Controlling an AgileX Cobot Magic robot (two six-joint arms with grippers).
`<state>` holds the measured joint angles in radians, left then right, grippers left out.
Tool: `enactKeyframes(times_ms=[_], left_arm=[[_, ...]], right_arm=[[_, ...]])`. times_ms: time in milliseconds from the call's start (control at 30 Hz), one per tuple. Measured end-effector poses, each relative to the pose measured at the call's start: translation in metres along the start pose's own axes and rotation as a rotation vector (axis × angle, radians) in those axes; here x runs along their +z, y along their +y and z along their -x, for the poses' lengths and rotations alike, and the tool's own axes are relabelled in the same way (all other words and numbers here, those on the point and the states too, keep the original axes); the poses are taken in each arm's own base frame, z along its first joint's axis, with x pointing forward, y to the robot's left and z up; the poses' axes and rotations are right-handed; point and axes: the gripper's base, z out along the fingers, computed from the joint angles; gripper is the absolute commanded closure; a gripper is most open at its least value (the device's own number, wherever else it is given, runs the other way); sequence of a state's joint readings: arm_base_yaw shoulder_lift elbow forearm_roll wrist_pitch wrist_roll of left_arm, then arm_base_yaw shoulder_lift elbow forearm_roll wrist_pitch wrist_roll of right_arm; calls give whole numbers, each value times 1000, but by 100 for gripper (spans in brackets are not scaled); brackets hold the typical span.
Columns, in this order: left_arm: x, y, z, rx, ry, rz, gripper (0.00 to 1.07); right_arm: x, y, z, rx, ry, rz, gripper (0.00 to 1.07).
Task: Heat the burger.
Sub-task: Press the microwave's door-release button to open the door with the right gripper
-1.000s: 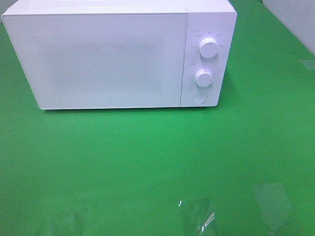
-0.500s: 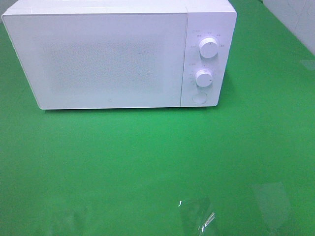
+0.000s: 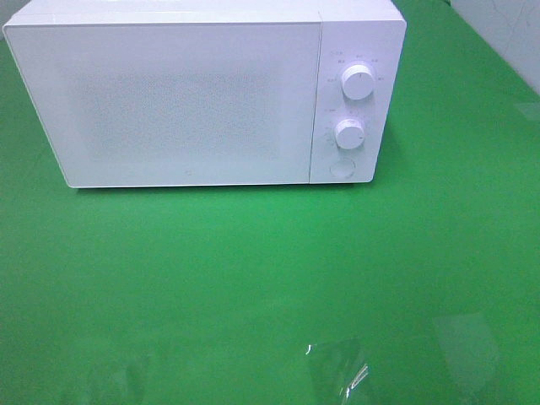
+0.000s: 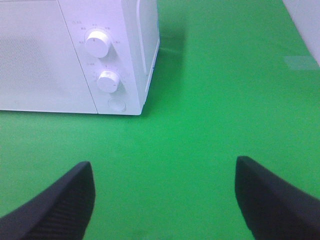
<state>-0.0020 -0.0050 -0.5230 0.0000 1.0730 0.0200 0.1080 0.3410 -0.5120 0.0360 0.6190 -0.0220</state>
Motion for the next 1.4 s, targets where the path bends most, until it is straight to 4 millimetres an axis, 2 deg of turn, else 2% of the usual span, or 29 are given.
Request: enactKeyframes(times_ms=[33, 100, 200, 233, 267, 333, 567, 633, 667, 700, 733, 867, 967, 1100, 1400], left_arm=[[0, 0, 0, 0, 0, 0, 9], [0, 0, 0, 0, 0, 0, 9], [0, 0, 0, 0, 0, 0, 9], [0, 0, 0, 0, 0, 0, 9], [0, 0, 0, 0, 0, 0, 9], [0, 0, 0, 0, 0, 0, 9], [0, 0, 0, 0, 0, 0, 9], [0, 0, 0, 0, 0, 0, 9], [0, 0, 0, 0, 0, 0, 9], [0, 0, 0, 0, 0, 0, 9], [0, 0, 0, 0, 0, 0, 9], [0, 0, 0, 0, 0, 0, 9], [0, 0, 0, 0, 0, 0, 9], [0, 0, 0, 0, 0, 0, 9], [0, 0, 0, 0, 0, 0, 9]], right_arm=[[0, 0, 0, 0, 0, 0, 33], [21, -1, 4, 2, -2, -3, 35], [25, -1, 3, 3, 3, -4, 35], [36, -1, 4, 3, 9, -6, 36], [36, -1, 4, 3, 9, -6, 36], [56, -2, 7, 7, 15, -9, 36], [79, -3, 12, 28, -2, -13, 36], [101, -4, 12, 42, -6, -17, 36], [101, -4, 12, 42, -6, -17, 36], [111, -4, 11, 50, -6, -19, 36], [111, -4, 11, 50, -6, -19, 36], [133, -5, 9, 26, -53, -21, 36], [139, -5, 5, 25, -90, -21, 36], [150, -5, -12, 23, -190, -21, 36], [157, -6, -35, 21, -318, -21, 36]])
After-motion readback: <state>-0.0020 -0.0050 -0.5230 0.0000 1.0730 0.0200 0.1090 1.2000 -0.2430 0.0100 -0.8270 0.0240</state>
